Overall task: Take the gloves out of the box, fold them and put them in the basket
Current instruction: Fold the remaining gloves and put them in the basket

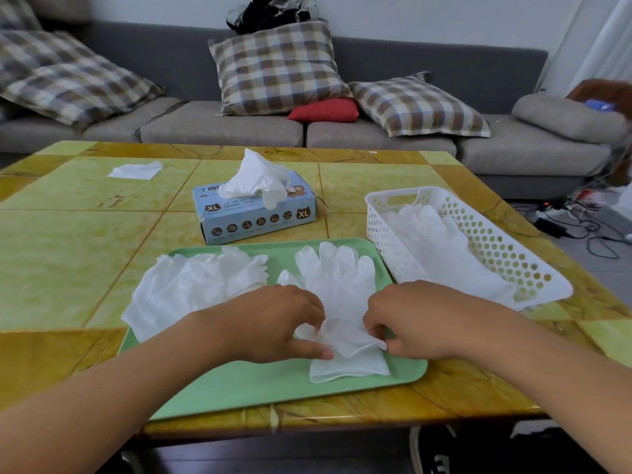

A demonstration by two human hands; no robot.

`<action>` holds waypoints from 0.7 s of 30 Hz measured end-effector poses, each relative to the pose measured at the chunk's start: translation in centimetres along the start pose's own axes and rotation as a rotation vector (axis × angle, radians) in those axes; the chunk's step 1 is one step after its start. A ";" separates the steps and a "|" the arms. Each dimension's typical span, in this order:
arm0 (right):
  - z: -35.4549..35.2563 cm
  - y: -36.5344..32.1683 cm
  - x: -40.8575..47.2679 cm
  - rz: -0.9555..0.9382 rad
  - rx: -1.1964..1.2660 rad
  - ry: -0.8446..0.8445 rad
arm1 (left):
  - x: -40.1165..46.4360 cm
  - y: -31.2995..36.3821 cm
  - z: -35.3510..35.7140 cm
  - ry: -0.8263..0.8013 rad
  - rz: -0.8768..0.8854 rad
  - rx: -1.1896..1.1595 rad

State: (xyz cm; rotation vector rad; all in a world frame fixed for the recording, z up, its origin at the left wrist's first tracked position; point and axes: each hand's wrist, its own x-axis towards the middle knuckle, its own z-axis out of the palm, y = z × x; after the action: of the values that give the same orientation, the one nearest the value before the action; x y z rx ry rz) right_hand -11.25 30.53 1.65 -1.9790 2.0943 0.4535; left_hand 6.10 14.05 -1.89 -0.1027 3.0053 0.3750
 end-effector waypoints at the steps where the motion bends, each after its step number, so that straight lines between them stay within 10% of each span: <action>1: -0.1 0.0 -0.1 -0.008 0.010 -0.010 | -0.2 0.1 -0.1 -0.016 0.016 0.034; 21: 1.2 -1.7 0.5 -0.075 0.099 -0.001 | -0.5 1.6 0.7 -0.011 0.086 -0.036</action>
State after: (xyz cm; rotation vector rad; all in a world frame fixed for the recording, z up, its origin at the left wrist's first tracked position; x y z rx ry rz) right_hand -9.67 30.45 0.27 -1.9923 1.9929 0.3298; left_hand 6.56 15.79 -2.12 0.0260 3.0002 0.4362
